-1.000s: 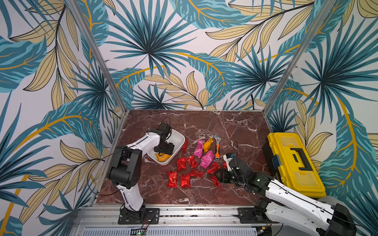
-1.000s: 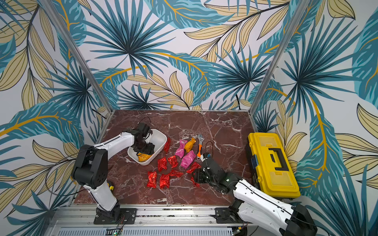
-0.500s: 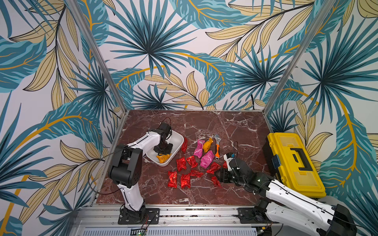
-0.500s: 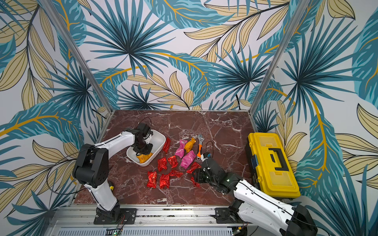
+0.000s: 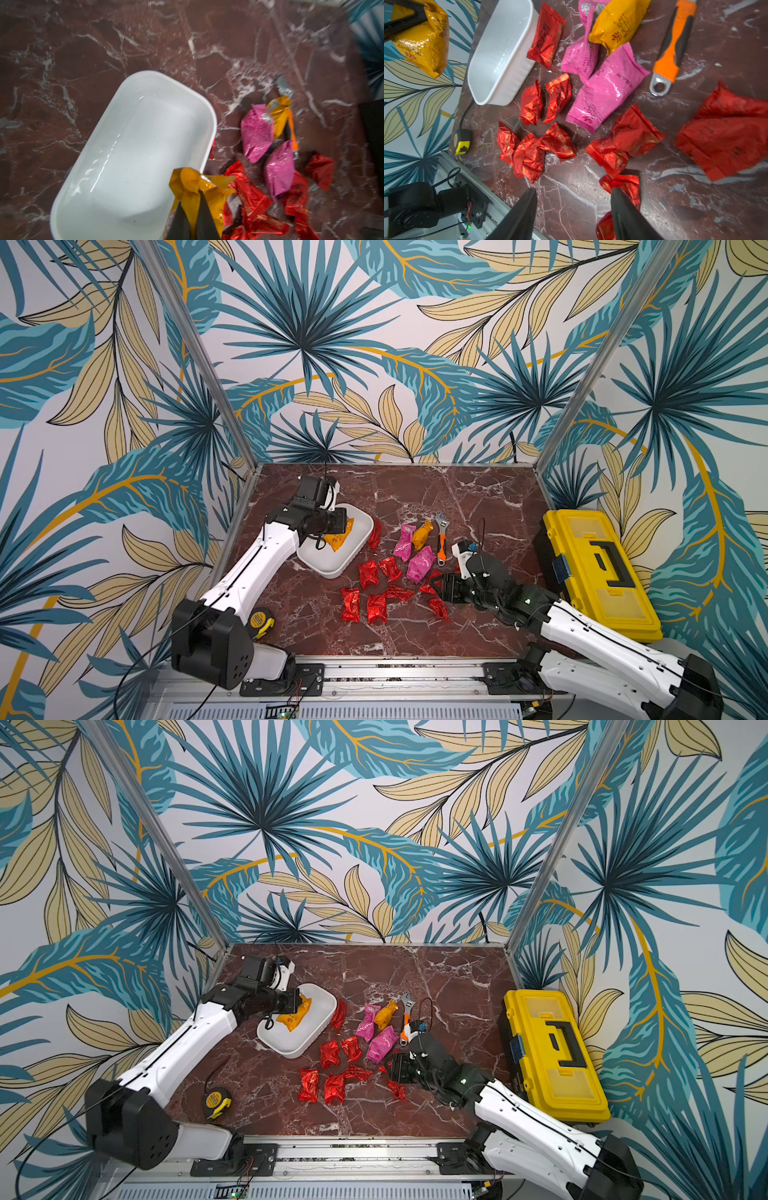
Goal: Take the tea bags out of the storage box
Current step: Pick up the tea bag from the storage box, then place the tea bag at the center of the board.
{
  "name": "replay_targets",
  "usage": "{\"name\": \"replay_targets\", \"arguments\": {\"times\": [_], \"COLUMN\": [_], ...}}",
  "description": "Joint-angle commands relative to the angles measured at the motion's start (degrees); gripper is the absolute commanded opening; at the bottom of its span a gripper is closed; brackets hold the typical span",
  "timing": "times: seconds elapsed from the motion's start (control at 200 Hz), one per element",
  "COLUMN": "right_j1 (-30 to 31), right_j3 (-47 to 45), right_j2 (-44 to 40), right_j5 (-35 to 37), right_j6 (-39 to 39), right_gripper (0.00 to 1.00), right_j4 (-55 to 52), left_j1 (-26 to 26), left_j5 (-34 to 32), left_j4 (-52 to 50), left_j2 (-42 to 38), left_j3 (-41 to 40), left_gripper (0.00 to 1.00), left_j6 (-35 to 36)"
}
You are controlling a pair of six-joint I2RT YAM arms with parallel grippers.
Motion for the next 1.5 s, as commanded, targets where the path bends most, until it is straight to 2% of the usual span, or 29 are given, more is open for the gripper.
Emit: {"name": "replay_targets", "arguments": {"times": [0.0, 0.08, 0.205, 0.386, 0.666, 0.786, 1.041, 1.167, 1.202, 1.312, 1.392, 1.442, 1.492], "right_j1": [0.3, 0.3, 0.5, 1.3, 1.3, 1.3, 1.2, 1.0, 1.0, 1.0, 1.0, 1.0, 1.0], "right_j3": [2.5, 4.1, 7.4, 12.5, 17.2, 19.3, 24.3, 24.2, 24.1, 23.8, 23.9, 23.9, 23.8], "right_j2": [3.8, 7.4, 13.1, 19.1, 24.0, 25.3, 29.9, 30.3, 30.2, 30.1, 29.8, 29.3, 28.8], "right_j5": [-4.8, -8.5, -14.3, -16.5, -7.9, -4.6, -4.7, -5.5, -6.0, -8.1, -9.2, -9.6, -9.7], "right_j6": [0.7, 1.7, 2.6, 3.7, 4.0, 3.2, 1.3, 1.5, 1.6, 1.9, 2.1, 2.1, 2.0], "right_gripper": [0.63, 0.64, 0.65, 0.66, 0.59, 0.59, 0.6, 0.5, 0.46, 0.32, 0.23, 0.18, 0.16], "right_j4": [7.6, 13.4, 20.0, 24.1, 21.2, 19.9, 17.8, 18.5, 18.8, 20.1, 20.3, 20.1, 19.6], "left_j1": [-1.5, -4.2, -8.7, -11.0, -11.3, -11.2, -11.3, -11.2, -11.2, -11.3, -11.2, -11.3, -11.2], "left_j5": [9.3, 9.6, 10.6, 14.0, 15.4, 15.6, 16.4, 16.2, 16.0, 15.3, 14.1, 13.3, 12.0], "left_j4": [15.4, 23.8, 31.7, 45.5, 48.2, 48.8, 51.9, 52.4, 52.3, 51.0, 47.6, 46.0, 44.3], "left_j2": [-3.8, -5.2, -4.3, -2.4, -2.3, -2.7, -3.6, -4.7, -4.9, -5.5, -6.1, -6.7, -7.4], "left_j3": [-7.8, -11.8, -14.9, -20.7, -22.0, -22.8, -24.9, -25.6, -25.7, -25.7, -24.7, -24.2, -23.8], "left_gripper": [0.08, 0.08, 0.08, 0.08, 0.08, 0.08, 0.07, 0.07, 0.09, 0.26, 0.34, 0.39, 0.49], "left_j6": [-15.5, -22.2, -28.8, -38.3, -39.8, -40.4, -42.9, -43.6, -43.7, -43.2, -41.6, -40.9, -40.2]}}
